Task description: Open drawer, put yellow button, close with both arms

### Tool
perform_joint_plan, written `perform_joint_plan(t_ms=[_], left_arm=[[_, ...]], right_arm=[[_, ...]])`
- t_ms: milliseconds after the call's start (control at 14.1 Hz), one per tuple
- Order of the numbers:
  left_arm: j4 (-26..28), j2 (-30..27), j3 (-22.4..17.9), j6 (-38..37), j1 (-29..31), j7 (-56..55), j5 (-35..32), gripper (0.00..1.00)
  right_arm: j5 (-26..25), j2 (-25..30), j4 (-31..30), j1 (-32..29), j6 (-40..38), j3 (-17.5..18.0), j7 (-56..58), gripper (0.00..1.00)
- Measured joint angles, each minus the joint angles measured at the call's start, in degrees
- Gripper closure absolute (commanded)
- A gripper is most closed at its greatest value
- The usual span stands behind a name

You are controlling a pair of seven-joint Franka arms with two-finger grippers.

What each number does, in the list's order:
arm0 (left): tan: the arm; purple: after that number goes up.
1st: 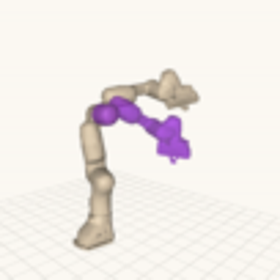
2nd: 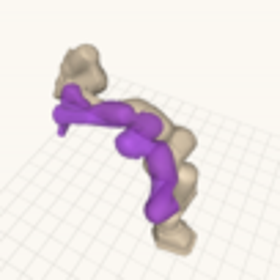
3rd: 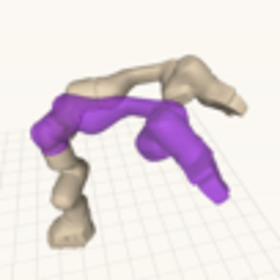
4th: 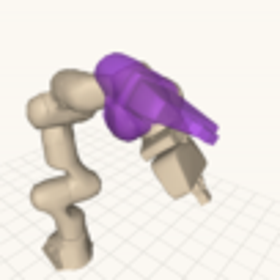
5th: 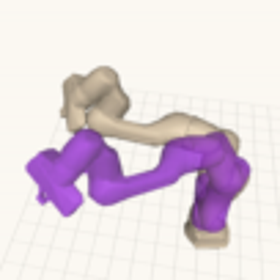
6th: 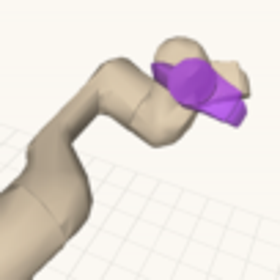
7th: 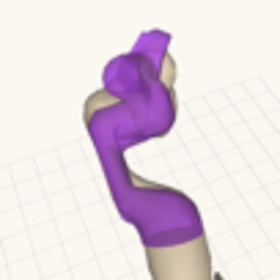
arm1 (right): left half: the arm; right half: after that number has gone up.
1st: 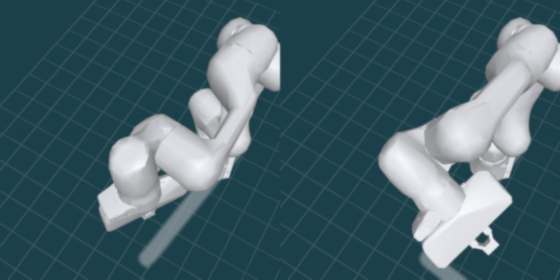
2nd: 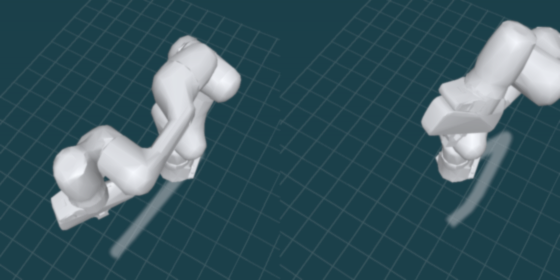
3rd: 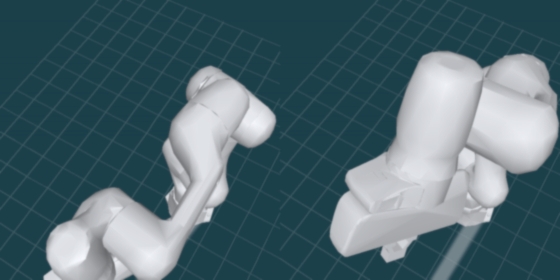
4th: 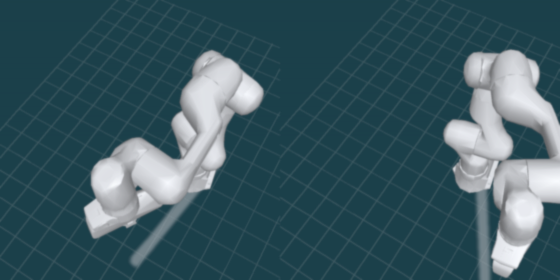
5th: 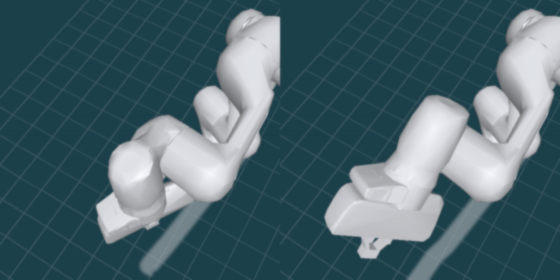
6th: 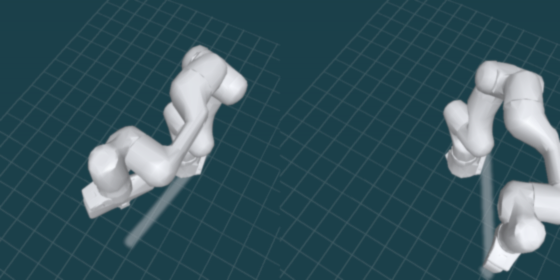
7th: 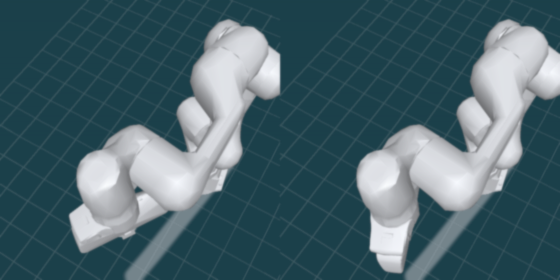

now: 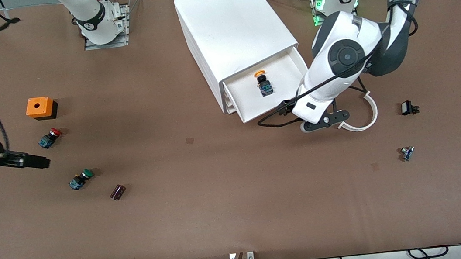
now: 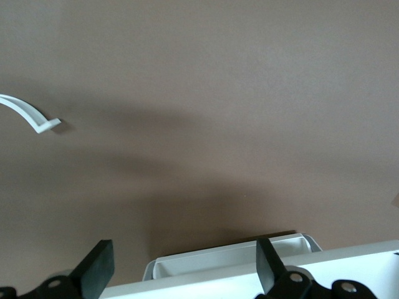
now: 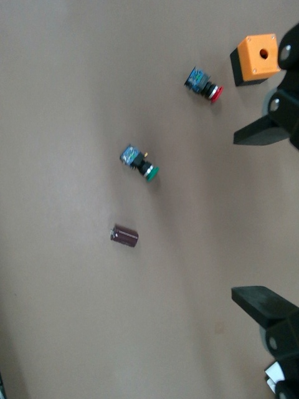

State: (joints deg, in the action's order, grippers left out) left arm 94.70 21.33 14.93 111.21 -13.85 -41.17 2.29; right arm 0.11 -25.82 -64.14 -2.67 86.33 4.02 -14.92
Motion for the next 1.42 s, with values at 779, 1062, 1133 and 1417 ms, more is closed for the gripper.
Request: perform_joint_plan(t_ms=[779, 1062, 1133, 1417], left_arm=[[8.67, -0.69, 1.76, 10.23, -2.03, -5.51, -0.08, 0.0], [11.29, -2.89, 2.59, 9.99, -2.03, -6.0, -0.09, 0.0], [11.99, -3.45, 3.05, 9.89, -2.01, -6.09, -0.09, 0.0], [13.06, -4.17, 6.1, 8.58, -2.03, -10.07, -0.09, 0.0]], right_arm=[[-0.05, 10.01, -8.29, -1.26, 0.48, -7.06, 14.29, 0.0], [-0.69, 12.87, -11.84, -1.05, 0.51, -7.1, 16.7, 0.0], [-1.07, 13.59, -13.01, -0.84, 0.75, -7.09, 16.81, 0.0], [-1.58, 17.06, -19.09, 0.24, 3.73, -7.09, 16.81, 0.0]])
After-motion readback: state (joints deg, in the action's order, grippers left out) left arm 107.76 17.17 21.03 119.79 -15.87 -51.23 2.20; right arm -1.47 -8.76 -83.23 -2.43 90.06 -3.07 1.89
